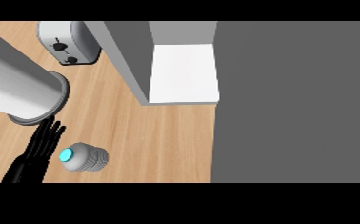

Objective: Pick up the bottled water, place it into the cabinet and close the cabinet

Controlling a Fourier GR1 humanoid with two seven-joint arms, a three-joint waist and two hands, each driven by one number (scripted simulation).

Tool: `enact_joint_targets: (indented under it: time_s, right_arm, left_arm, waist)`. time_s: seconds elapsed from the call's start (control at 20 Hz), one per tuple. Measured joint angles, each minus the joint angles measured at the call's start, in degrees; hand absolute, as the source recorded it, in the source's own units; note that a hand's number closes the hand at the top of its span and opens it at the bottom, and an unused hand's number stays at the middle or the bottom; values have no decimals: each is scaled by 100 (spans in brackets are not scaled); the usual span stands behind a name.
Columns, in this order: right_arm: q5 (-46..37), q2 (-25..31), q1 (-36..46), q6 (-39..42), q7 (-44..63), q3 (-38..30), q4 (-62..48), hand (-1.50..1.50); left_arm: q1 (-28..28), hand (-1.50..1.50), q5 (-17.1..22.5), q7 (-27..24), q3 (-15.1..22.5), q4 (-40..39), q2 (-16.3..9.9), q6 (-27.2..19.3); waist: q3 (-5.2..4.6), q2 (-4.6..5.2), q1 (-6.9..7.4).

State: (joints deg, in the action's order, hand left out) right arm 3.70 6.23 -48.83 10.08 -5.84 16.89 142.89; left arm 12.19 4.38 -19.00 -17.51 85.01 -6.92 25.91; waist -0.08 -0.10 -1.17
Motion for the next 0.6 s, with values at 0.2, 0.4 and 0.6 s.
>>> enact_joint_targets:
  time_s: [0.2,0.4,0.6]
  right_arm:
    - [-21,59,-257,60,-210,43,8,-150]
    - [-39,75,-396,62,-322,155,19,-150]
    - [-49,154,-487,96,-413,120,13,-150]
  left_arm:
    - [-175,-150,-306,-680,-20,-830,36,-114]
    - [-539,-150,-518,-1265,-134,-1770,-97,-225]
    - [-912,-150,-627,-1735,-99,-2699,-195,-63]
  waist:
    - [0,-2,-3]
    - [-2,2,-2]
    - [-3,6,-4]
